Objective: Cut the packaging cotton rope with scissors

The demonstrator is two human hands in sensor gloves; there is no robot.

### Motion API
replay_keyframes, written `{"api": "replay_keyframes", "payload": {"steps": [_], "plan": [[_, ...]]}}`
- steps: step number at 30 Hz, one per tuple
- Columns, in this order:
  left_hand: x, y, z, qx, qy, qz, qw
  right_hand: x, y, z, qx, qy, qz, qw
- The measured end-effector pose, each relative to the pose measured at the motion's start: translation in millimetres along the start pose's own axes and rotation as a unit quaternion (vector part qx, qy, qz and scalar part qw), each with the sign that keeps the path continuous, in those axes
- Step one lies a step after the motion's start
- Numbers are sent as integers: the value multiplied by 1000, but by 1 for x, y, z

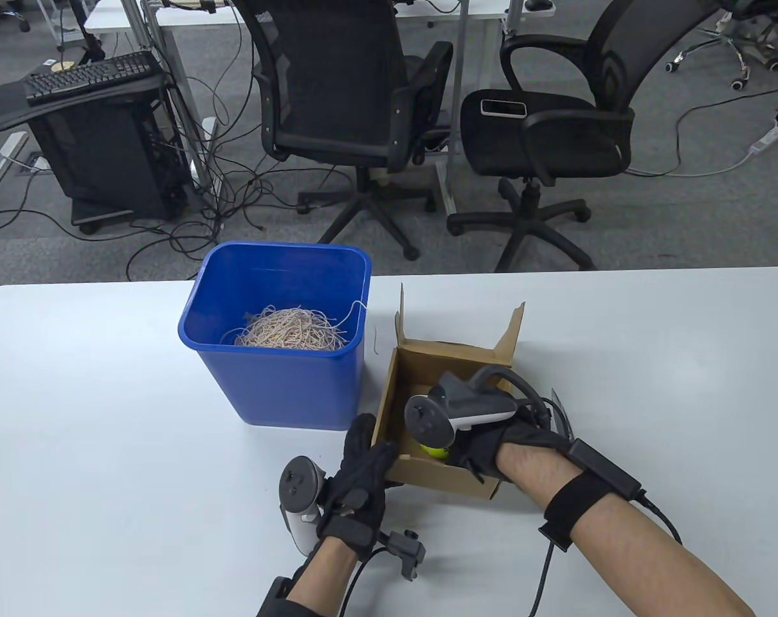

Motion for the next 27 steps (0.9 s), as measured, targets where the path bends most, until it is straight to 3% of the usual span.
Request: {"api": "replay_keyframes", "payload": {"steps": [4, 7, 13, 18, 22, 27], "plan": [[0, 1, 2, 12, -6, 2, 1000, -10, -2, 5, 2, -60, 9, 998], [0, 0, 2, 9, -6, 0, 1000, -25, -6, 19, 27, -140, 11, 990], [-1, -3, -1, 6, 1, -4, 1000, -78, -21, 53, 112, -319, 7, 941], [-1, -3, -4, 2, 8, -6, 1000, -125, -53, 66, 135, -414, -58, 898], [-1, -2, -6, -3, 9, -5, 1000, -149, -89, 48, 204, -435, -135, 867], [-1, -1, -6, -6, 11, -5, 1000, -158, -132, -9, 156, -356, -261, 884]]}}
Point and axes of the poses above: the tracker on the back of each hand, its own y axis roughly to the thumb side, its own x axis roughly from the wrist to the fingertips, z = x × y, the point moved 3 cm from there along x, roughly from the wrist to the fingertips, and after that the axes turned 9 degrees about z, right-handed, at the moved point
